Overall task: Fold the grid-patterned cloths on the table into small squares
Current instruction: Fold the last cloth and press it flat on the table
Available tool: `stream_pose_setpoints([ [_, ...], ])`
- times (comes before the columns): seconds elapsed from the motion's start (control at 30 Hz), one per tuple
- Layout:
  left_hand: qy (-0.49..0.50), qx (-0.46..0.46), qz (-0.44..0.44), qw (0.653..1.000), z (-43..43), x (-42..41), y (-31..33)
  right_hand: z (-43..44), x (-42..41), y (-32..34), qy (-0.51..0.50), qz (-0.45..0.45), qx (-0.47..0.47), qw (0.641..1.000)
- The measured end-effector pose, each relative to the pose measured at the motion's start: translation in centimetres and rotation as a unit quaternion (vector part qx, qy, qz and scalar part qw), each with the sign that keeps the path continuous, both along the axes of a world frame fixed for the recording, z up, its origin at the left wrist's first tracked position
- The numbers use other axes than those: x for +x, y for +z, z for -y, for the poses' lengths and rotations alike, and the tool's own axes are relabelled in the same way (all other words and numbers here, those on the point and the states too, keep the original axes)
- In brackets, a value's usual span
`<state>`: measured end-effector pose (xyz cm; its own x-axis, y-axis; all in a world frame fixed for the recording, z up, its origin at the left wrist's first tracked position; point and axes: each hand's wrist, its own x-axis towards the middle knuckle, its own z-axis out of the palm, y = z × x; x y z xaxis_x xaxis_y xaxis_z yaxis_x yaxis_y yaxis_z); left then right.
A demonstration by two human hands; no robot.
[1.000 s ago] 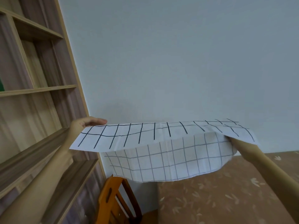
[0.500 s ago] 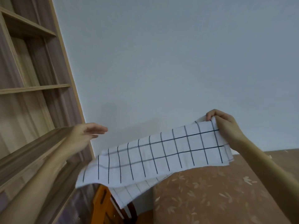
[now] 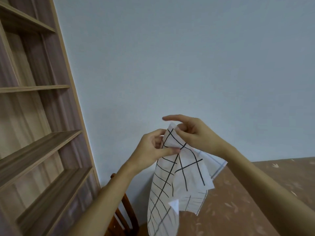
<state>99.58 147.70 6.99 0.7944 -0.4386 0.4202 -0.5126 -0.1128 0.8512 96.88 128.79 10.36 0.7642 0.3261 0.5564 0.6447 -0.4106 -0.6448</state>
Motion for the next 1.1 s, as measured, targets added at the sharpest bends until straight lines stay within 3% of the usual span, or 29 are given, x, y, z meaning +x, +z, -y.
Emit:
stream_pose_setpoints([
  [0.17,0.090,-0.078,0.020,0.993,-0.5,0.6,-0.6,2.3,-0.7,-0.2,-0.055,-0.067,0.044,0.995],
  [0.43,0.156,-0.155,0.042,0.974,-1.3,0.7,-0.6,3.0,-1.2,-2.0,-0.046,-0.134,0.163,0.976],
  [0.63,0.127,-0.155,0.034,0.979,-1.8,0.5,-0.5,2.7,-0.5,-2.5,-0.051,-0.115,0.260,0.957],
  [1.1,0.131,-0.112,0.039,0.984,-3.6,1.8,-0.9,3.0,-0.1,-2.8,-0.098,-0.053,0.266,0.958],
])
